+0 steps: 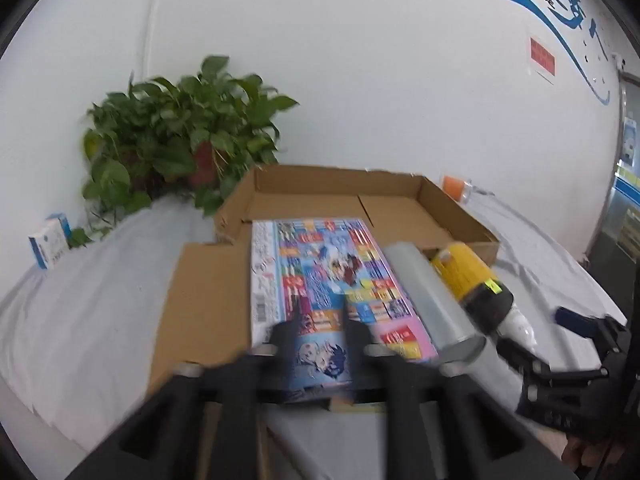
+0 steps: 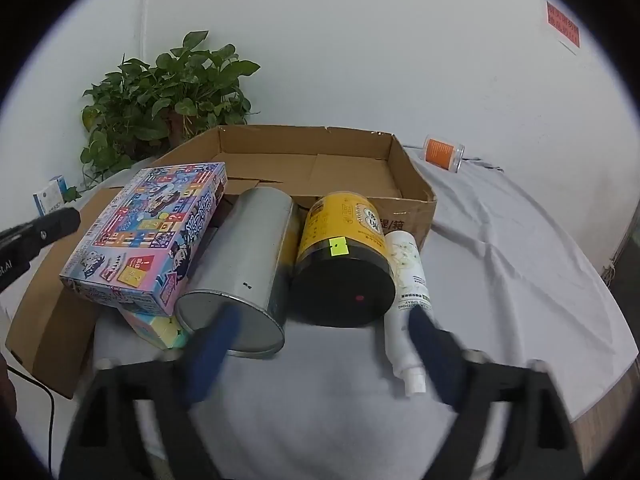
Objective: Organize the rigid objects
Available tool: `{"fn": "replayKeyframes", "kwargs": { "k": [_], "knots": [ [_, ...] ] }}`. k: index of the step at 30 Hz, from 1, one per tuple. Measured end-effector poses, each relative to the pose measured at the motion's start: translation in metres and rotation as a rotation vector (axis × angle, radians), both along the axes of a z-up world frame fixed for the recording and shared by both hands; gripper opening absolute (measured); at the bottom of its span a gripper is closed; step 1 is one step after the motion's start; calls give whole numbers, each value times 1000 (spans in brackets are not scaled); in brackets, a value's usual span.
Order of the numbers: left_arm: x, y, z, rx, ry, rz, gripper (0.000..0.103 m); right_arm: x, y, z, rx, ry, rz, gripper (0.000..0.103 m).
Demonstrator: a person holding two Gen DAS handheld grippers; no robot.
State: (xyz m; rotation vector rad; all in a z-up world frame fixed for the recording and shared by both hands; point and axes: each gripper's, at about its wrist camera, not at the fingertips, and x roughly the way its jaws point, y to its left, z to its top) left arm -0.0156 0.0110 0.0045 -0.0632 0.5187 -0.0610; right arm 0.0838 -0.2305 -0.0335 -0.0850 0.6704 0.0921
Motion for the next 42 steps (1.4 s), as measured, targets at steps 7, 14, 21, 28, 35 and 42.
{"fn": "replayKeyframes", "kwargs": {
  "k": [7,14,21,28,35,42],
  "knots": [
    [19,11,-13,7,39,83,102,-25,9,-1,-14,-7,18,103],
    [5,16,-17,-7,71,115,102,-29,17,-3,4,4,82,103],
    [0,18,-18,-27,132,125,102,-32,29,-6,-6,38,79,103],
    [-1,9,-11,-21,140,82,102,-38,30,-4,-19,38,68,103],
    [3,5,-10,-30,171,68,102,-40,28,-6,-28,41,56,103],
    [6,8,-12,-32,179,40,102,-40,31,-11,-24,55,84,103]
  ]
}}
